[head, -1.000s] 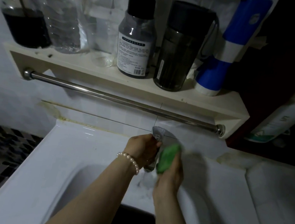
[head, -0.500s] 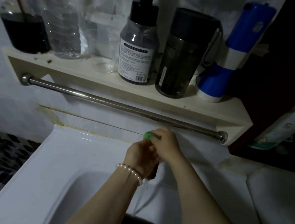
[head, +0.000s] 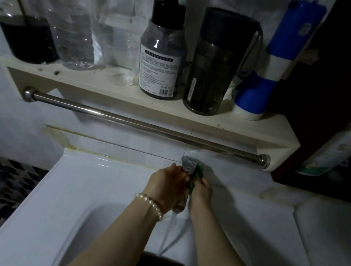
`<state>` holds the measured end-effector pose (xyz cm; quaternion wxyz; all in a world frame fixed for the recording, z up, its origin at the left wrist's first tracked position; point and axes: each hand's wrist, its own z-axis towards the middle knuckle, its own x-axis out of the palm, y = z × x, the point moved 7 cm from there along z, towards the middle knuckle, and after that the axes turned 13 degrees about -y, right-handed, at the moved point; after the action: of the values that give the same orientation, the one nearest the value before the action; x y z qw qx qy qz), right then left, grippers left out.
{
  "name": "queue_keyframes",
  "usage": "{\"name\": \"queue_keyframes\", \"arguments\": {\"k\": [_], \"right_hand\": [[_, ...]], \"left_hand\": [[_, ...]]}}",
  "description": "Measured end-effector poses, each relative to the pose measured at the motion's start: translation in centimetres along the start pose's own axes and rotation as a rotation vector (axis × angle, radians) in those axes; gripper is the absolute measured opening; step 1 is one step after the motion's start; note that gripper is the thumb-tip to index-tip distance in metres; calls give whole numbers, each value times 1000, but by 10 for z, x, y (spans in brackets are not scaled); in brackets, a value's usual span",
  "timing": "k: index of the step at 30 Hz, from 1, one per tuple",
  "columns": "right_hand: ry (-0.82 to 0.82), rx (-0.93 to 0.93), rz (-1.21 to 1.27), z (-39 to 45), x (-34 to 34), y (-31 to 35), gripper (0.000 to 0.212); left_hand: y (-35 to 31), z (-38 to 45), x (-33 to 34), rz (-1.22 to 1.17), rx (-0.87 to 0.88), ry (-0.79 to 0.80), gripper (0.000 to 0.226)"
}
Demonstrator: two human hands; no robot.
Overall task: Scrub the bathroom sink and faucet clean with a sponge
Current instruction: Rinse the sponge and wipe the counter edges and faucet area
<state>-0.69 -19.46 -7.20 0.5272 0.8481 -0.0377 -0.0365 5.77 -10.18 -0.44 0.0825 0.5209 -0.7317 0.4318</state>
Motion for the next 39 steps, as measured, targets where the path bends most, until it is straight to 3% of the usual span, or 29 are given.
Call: {"name": "queue_keyframes", "arguments": {"k": [4, 9, 11, 15, 19, 23, 27, 30, 32, 35, 37, 39], "right_hand": [[-18, -284, -87, -25, -5, 0, 28], [94, -681, -313, -68, -5, 22, 26], [88, -712, -302, -76, -13, 28, 22], [20, -536, -198, -88, -22, 20, 12], [-34, -320, -353, -79, -29, 5, 29], [-143, -429, -625, -74, -51, -7, 39], [-160, -290, -470, -56, -71, -29, 27], [-104, -168, -395, -46, -65, -43, 22], [-80, -146, -393, -42, -55, -39, 20], [-2, -224, -464, -40, -32, -20, 26], [98, -275, -557, -42, -16, -15, 33], [153, -263, -577, -44, -8, -18, 35]], "left_hand": [[-11, 3, -8, 179, 128, -112, 32], [-20, -3, -14, 453, 288, -211, 14], [-19, -5, -22, 441, 338, -288, 13], [2, -12, -32, 364, 231, -261, 43], [9, -17, -56, 269, 210, -343, 30], [27, -10, -85, 325, 152, -404, 18], [49, 4, -120, 317, 129, -576, 29], [70, 17, -114, 455, 78, -505, 39], [73, 21, -103, 454, 59, -484, 31], [66, 22, -90, 216, -21, -446, 8], [61, 23, -82, -17, -78, -344, 16], [52, 23, -81, -181, -25, -376, 24]]}}
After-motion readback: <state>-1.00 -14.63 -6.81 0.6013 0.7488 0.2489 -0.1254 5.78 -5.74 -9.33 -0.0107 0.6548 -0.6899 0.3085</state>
